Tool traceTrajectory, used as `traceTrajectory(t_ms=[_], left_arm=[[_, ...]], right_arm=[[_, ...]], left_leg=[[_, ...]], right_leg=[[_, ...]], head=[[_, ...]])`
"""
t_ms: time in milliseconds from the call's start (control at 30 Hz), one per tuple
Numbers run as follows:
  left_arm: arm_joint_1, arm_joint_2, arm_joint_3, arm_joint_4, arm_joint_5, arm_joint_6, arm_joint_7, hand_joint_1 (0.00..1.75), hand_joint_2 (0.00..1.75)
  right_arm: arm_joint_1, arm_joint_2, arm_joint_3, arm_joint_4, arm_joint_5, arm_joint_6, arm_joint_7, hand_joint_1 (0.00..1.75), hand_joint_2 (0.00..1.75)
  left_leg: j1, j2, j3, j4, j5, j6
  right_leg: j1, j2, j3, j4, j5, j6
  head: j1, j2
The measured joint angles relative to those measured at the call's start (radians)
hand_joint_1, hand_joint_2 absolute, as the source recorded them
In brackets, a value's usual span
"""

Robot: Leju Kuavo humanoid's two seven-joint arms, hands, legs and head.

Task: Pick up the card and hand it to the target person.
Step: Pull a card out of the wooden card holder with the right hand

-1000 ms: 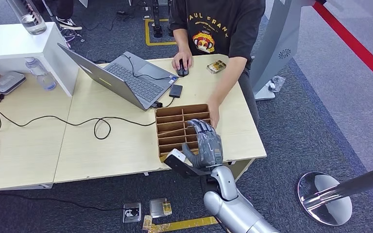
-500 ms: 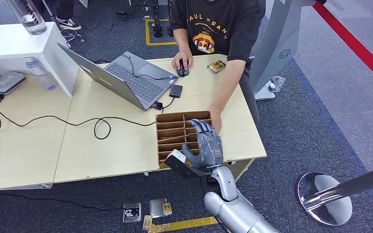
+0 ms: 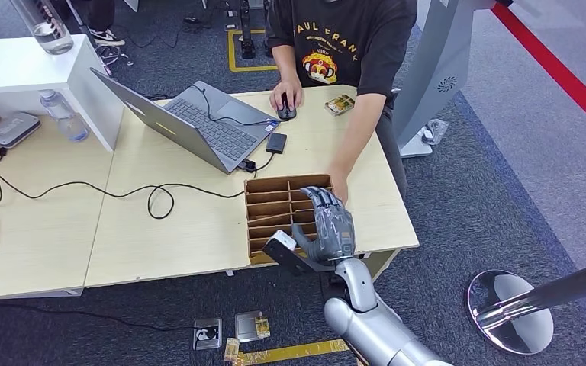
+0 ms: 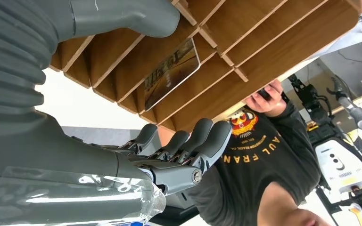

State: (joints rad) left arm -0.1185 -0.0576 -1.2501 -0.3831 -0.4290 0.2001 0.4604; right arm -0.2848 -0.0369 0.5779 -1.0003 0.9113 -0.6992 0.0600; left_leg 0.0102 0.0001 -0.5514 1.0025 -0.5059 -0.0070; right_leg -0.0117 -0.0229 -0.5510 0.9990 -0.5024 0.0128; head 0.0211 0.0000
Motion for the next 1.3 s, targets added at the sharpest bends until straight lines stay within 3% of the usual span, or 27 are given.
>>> traceTrajectory(t_ms=[200,367,433,767,1067,1300], left_arm=[[0.000,0.000,0.000,0.001,0.006,0.001,0.000,0.00,0.00],[0.000,0.000,0.000,0.001,0.012,0.001,-0.001,0.00,0.00],[0.000,0.000,0.000,0.002,0.015,0.002,-0.002,0.00,0.00],[0.000,0.000,0.000,0.003,0.017,0.009,-0.002,0.00,0.00],[0.000,0.000,0.000,0.003,0.014,0.009,-0.001,0.00,0.00],[0.000,0.000,0.000,0.004,0.014,0.011,0.000,0.00,0.00]], right_arm=[[-0.022,-0.008,-0.002,0.020,0.003,0.000,0.000,0.73,1.75],[-0.038,-0.010,-0.003,0.046,0.014,0.000,-0.003,1.60,1.75],[-0.043,-0.011,-0.003,0.058,0.020,0.000,-0.004,1.74,1.75],[-0.064,-0.012,-0.009,0.099,0.065,0.000,0.002,1.47,1.75],[-0.066,-0.012,-0.024,0.111,0.117,0.000,-0.008,1.64,1.75],[-0.017,0.000,-0.073,0.029,0.169,-0.001,-0.084,1.59,1.75]], left_leg=[[0.000,0.000,0.000,0.000,0.000,0.000],[0.000,0.000,0.000,0.000,0.000,0.000],[0.000,0.000,0.000,0.000,0.000,0.000],[0.000,0.000,0.000,0.000,0.000,0.000],[0.000,0.000,0.000,0.000,0.000,0.000],[0.000,0.000,0.000,0.000,0.000,0.000]], right_leg=[[0.000,0.000,0.000,0.000,0.000,0.000],[0.000,0.000,0.000,0.000,0.000,0.000],[0.000,0.000,0.000,0.000,0.000,0.000],[0.000,0.000,0.000,0.000,0.000,0.000],[0.000,0.000,0.000,0.000,0.000,0.000],[0.000,0.000,0.000,0.000,0.000,0.000]], head=[[0.000,0.000],[0.000,0.000],[0.000,0.000],[0.000,0.000],[0.000,0.000],[0.000,0.000]])
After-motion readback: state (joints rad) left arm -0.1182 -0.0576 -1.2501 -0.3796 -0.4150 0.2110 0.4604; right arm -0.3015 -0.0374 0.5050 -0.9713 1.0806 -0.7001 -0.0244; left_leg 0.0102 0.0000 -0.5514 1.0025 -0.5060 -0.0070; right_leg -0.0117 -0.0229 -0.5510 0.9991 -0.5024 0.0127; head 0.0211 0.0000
